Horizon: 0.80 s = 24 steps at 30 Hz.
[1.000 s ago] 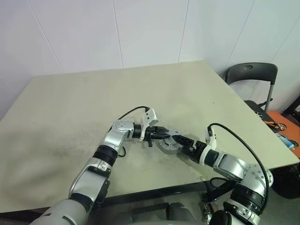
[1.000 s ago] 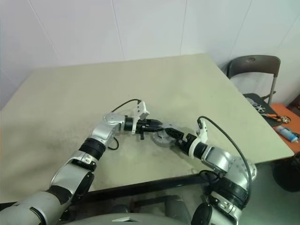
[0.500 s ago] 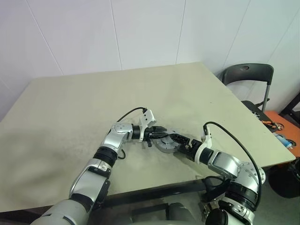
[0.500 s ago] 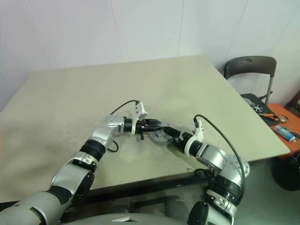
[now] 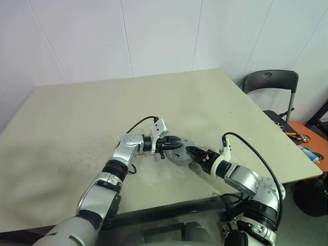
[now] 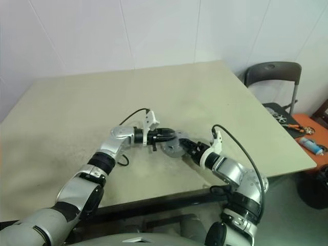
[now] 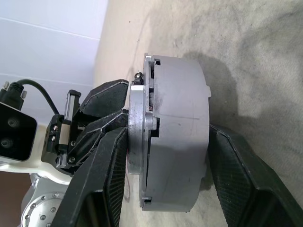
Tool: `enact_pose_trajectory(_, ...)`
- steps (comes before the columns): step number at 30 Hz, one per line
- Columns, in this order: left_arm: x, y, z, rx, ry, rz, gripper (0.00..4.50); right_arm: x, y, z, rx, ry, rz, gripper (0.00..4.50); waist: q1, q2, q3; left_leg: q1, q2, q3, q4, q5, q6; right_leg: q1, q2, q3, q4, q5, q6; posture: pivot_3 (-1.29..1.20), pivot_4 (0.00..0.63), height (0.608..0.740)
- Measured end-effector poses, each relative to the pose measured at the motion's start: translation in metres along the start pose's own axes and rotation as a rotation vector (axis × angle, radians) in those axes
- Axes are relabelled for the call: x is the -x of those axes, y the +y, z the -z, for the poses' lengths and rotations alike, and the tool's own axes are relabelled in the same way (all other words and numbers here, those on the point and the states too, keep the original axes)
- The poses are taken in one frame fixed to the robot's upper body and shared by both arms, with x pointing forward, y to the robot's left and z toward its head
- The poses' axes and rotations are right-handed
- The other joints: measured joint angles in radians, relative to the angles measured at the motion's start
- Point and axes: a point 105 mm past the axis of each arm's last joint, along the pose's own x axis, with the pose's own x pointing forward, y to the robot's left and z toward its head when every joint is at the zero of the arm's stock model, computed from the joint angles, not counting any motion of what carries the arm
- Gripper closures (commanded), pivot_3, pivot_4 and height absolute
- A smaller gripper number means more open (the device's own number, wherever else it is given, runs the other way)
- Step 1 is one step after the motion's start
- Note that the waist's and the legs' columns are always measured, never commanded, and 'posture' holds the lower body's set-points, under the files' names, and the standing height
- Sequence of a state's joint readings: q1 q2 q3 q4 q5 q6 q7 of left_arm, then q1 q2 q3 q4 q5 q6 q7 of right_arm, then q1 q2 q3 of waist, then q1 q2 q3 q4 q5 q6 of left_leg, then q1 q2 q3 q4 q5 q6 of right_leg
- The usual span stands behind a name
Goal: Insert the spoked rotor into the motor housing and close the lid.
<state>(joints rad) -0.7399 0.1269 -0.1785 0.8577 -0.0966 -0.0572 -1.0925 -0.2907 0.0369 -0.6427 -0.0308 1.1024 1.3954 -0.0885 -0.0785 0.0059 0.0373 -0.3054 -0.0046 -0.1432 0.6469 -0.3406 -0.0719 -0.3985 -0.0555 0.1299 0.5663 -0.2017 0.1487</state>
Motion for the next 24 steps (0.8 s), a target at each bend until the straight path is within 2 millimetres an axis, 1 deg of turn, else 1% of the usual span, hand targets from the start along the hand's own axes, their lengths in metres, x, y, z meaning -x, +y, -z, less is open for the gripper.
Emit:
enact_pose_trajectory(4, 0.003, 0.003, 0.0, 0.013, -0.007, -0.015, 3.19, -0.004, 0.001, 0.001, -0.007, -0.011, -0.009, 2.3, -0.007, 0.0, 0.0, 0.0, 0.0, 0.0, 0.0, 0.0, 0.0, 0.001, 0.0, 0.0, 0.0, 0.0, 0.0, 0.0, 0.0, 0.74)
enact_pose_trajectory(8, 0.009, 0.008, 0.001, 0.031, -0.008, -0.04, 3.19, -0.009, 0.002, 0.004, -0.018, -0.009, -0.015, 2.3, -0.025, 0.0, 0.0, 0.0, 0.0, 0.0, -0.001, 0.0, 0.0, 0.001, 0.0, 0.0, 0.0, 0.0, 0.0, 0.0, 0.0, 0.74)
enact_pose_trajectory(11, 0.013, 0.011, -0.002, 0.061, -0.017, -0.052, 3.19, -0.012, 0.002, 0.003, -0.033, -0.025, -0.02, 2.3, -0.03, 0.0, 0.001, 0.0, 0.001, 0.0, -0.001, 0.0, 0.0, 0.0, 0.001, 0.0, 0.0, 0.0, 0.001, 0.0, 0.0, 0.74)
enact_pose_trajectory(13, 0.021, 0.016, -0.015, 0.08, -0.059, -0.069, 3.19, -0.016, 0.001, 0.001, -0.056, -0.045, -0.033, 2.3, -0.033, 0.0, 0.002, 0.0, 0.002, 0.0, -0.001, 0.0, 0.0, -0.001, 0.001, 0.0, 0.001, 0.001, 0.001, 0.0, 0.0, 0.74)
enact_pose_trajectory(17, 0.044, 0.028, -0.048, 0.076, -0.152, -0.118, 3.19, -0.027, -0.001, -0.002, -0.113, -0.087, -0.066, 2.3, -0.047, 0.0, 0.002, 0.0, 0.002, 0.0, -0.001, 0.0, 0.0, 0.0, 0.001, 0.0, 0.002, 0.001, 0.002, 0.0, 0.0, 0.74)
enact_pose_trajectory(20, 0.054, 0.031, -0.053, 0.093, -0.17, -0.145, 3.19, -0.032, -0.002, -0.003, -0.151, -0.12, -0.091, 2.3, -0.049, 0.001, 0.003, 0.001, 0.002, 0.0, -0.001, 0.0, 0.0, -0.001, 0.001, 0.0, 0.002, 0.001, 0.001, 0.0, 0.0, 0.74)
enact_pose_trajectory(24, 0.065, 0.037, -0.045, 0.133, -0.139, -0.189, 3.19, -0.035, -0.001, -0.005, -0.165, -0.149, -0.119, 2.36, -0.048, 0.002, 0.004, 0.001, 0.002, 0.0, -0.001, 0.0, 0.0, -0.002, 0.002, 0.0, 0.002, 0.001, 0.001, 0.0, 0.0, 0.74)
